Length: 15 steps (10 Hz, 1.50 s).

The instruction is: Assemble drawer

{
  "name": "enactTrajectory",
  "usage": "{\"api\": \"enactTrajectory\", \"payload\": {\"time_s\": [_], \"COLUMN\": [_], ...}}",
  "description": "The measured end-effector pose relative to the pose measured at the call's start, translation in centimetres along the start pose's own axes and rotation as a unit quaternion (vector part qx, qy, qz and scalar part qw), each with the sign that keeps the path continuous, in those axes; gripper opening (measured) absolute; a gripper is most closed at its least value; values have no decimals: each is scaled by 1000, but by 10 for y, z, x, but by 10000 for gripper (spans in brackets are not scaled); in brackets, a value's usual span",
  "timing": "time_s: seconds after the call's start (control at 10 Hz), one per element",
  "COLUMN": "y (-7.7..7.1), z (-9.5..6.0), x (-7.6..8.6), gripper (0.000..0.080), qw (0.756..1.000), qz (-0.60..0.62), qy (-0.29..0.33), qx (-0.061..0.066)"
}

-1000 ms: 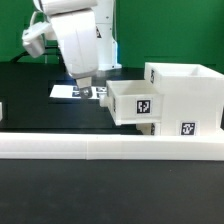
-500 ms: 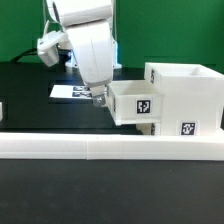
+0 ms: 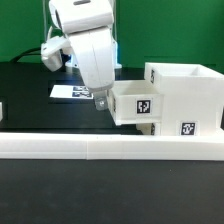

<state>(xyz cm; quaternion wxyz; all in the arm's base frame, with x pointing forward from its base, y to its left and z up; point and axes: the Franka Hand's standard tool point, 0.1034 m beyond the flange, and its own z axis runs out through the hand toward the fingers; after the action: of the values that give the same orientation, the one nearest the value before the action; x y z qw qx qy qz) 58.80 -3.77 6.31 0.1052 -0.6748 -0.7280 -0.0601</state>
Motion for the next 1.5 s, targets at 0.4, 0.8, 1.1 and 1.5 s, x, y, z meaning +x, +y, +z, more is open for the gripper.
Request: {"api": "enactTrajectory", "payload": {"time_s": [0.4, 0.8, 1.1, 1.5], "y": [5, 11, 10, 11], "z": [4, 3, 4, 10], "x": [18, 33, 33, 46], "gripper": [649, 649, 649, 649], "qw": [999, 998, 998, 1000], "qz": [42, 61, 61, 18], "qy": [1, 4, 5, -20], "qx": [-9, 9, 9, 15]}}
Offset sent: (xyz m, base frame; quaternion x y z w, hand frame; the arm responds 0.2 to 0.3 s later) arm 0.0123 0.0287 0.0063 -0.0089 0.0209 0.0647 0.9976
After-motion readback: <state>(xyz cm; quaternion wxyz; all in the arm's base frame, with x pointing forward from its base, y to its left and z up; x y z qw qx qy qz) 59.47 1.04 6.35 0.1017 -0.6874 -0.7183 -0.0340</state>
